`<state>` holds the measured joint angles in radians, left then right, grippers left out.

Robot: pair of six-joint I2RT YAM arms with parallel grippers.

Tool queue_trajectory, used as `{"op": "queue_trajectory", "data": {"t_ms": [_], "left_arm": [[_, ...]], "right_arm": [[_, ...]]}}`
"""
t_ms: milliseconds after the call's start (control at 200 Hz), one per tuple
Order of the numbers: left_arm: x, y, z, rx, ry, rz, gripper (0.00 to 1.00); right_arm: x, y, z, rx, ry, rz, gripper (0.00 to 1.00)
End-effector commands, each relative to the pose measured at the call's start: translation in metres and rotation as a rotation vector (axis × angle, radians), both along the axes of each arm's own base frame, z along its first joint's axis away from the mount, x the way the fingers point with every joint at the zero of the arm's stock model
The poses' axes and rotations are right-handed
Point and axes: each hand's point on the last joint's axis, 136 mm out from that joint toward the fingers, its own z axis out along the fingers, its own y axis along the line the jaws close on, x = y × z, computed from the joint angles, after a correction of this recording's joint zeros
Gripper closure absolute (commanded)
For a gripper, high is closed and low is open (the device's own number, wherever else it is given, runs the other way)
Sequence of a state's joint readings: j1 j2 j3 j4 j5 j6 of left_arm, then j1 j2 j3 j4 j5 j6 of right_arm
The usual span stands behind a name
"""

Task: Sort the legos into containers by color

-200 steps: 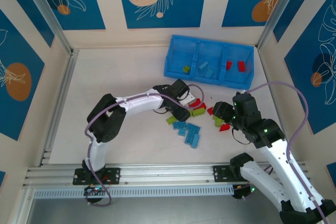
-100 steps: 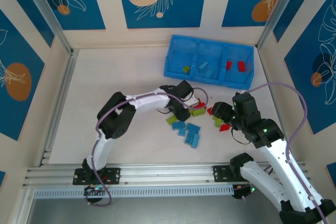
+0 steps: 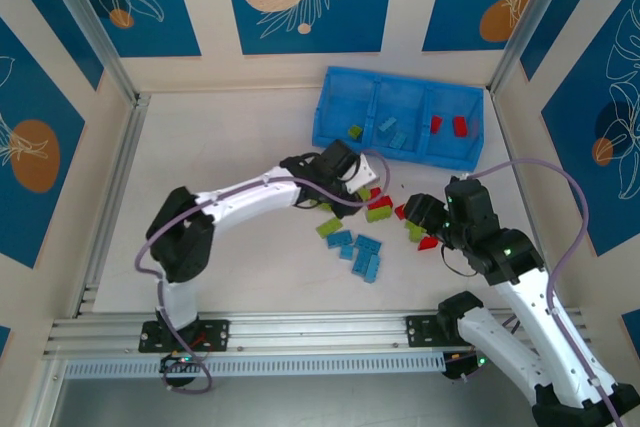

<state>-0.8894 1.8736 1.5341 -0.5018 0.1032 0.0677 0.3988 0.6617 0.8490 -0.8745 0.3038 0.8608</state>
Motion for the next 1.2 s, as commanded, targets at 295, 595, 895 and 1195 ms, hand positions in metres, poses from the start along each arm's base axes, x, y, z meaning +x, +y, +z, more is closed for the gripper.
{"op": "queue_trajectory", "data": {"t_ms": [295, 595, 895, 1195], "left_arm": [[0.219, 0.018, 0.047, -0.207, -0.202, 0.449, 1.00], [0.260, 0.002, 0.042, -0.201, -0.256, 0.447, 0.64], [0.185, 0.015, 0.144, -0.436, -0.319, 0.420, 0.64], [0.008, 0.077, 0.159, -0.488, -0.390, 0.312, 0.64]], "right_arm": [[-0.004, 0.017, -0.003, 0.116, 0.014, 0.035, 0.31], [-0.010, 0.022, -0.012, 0.139, 0.043, 0.042, 0.31], [-0.007, 0.024, -0.033, 0.061, 0.117, 0.073, 0.32], [-0.004, 0.069, -0.080, -0.075, 0.324, 0.238, 0.32]]}}
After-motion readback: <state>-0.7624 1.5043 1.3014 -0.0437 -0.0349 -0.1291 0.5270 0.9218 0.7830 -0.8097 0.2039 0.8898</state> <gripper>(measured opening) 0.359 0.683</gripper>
